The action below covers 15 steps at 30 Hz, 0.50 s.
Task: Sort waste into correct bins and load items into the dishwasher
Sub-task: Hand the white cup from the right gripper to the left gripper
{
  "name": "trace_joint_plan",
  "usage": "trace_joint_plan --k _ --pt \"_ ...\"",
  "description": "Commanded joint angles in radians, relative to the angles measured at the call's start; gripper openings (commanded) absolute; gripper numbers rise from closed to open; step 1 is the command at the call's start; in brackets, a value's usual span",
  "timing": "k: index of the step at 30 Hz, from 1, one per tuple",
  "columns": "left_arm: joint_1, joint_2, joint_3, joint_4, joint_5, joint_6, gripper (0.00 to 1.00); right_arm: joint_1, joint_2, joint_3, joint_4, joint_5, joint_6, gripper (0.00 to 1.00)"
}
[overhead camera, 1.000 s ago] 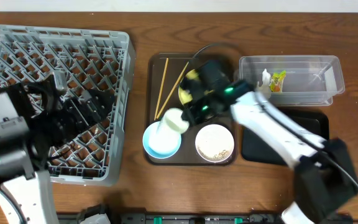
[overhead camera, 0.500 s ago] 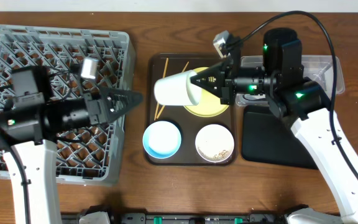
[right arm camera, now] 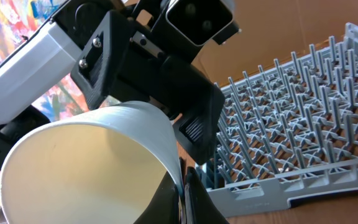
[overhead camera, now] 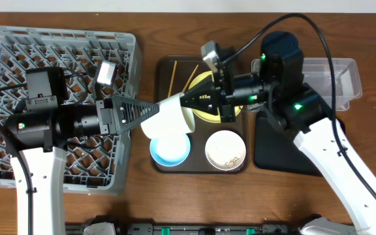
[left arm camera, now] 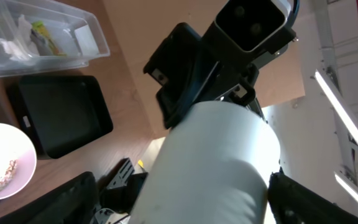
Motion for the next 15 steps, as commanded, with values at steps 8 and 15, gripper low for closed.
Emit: trace_joint_plan --k 8,15 --pt "-0.060 -0.049 0.020 0.000 0.011 0.002 0.83 0.028 0.026 0.002 0.016 0.090 0.018 0.01" --pt "-0.060 -0.050 0.020 0.000 0.011 0.000 0.91 0.027 0.026 0.002 0.146 0.081 0.086 0.01"
